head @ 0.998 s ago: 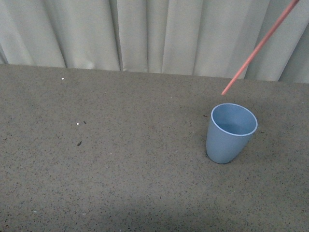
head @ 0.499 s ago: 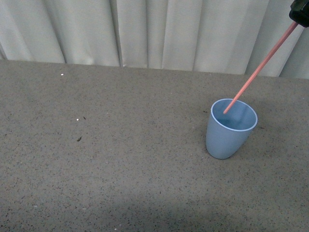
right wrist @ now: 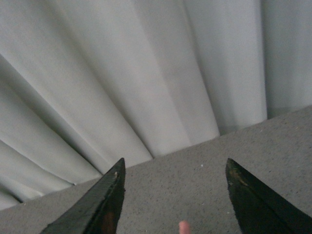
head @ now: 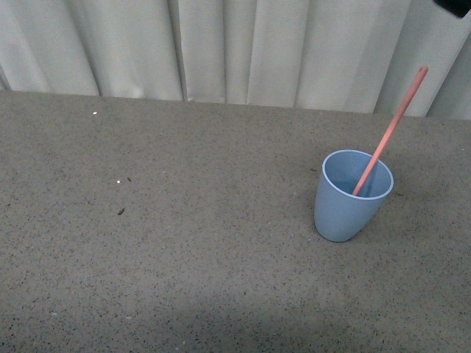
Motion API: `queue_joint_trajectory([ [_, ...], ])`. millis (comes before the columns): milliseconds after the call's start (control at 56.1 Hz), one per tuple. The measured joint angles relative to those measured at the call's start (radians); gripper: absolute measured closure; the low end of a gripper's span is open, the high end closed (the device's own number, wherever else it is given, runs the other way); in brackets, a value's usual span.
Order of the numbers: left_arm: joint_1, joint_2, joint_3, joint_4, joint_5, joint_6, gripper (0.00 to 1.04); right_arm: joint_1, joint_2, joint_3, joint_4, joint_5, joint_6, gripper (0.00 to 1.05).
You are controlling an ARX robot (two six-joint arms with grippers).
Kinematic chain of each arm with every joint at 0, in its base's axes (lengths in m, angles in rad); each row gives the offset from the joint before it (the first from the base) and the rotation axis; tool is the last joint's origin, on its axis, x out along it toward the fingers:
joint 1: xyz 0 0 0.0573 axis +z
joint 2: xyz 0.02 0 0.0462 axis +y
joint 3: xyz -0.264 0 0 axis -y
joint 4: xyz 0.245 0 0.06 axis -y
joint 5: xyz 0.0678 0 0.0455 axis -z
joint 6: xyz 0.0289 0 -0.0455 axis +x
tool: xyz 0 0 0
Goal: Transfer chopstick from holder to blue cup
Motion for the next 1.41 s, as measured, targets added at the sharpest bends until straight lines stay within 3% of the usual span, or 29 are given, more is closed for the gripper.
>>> queue_joint_trajectory([
  [53, 0.000, 0.000, 0.000, 0.000, 0.000, 0.000, 0.07, -0.015, -0.068, -0.034, 0.002, -0.007, -0.018, 0.32],
  [71, 0.000, 0.000, 0.000, 0.000, 0.000, 0.000, 0.07, -0.023, -0.089, -0.052, 0.025, -0.028, -0.046, 0.33],
  [107, 0.000, 0.000, 0.000, 0.000, 0.000, 0.000, 0.07, -0.050, -0.148, -0.116, 0.099, -0.096, -0.160, 0.42],
  [178, 0.000, 0.000, 0.000, 0.000, 0.000, 0.000, 0.07, -0.108, -0.298, -0.249, 0.093, -0.176, -0.317, 0.56],
  [285, 0.000, 0.000, 0.000, 0.000, 0.000, 0.000, 0.07, -0.201, -0.515, -0.416, 0.008, -0.265, -0.396, 0.72],
  [392, 0.000, 0.000, 0.000, 0.000, 0.000, 0.000, 0.07, -0.235, -0.822, -0.576, -0.191, -0.267, -0.432, 0.90],
  [481, 0.000, 0.000, 0.000, 0.000, 0.001, 0.000, 0.07, -0.235, -1.188, -0.674, -0.505, -0.279, -0.451, 1.04],
  [588, 0.000, 0.000, 0.000, 0.000, -0.001, 0.000, 0.07, -0.235, -1.504, -0.705, -0.699, -0.280, -0.455, 1.04],
  [891, 0.000, -0.001, 0.000, 0.000, -0.001, 0.000, 0.07, -0.236, -1.585, -0.705, -0.713, -0.282, -0.458, 1.04],
  [1408, 0.000, -0.001, 0.000, 0.000, -0.001, 0.000, 0.07, -0.236, -1.585, -0.705, -0.713, -0.282, -0.460, 0.21],
])
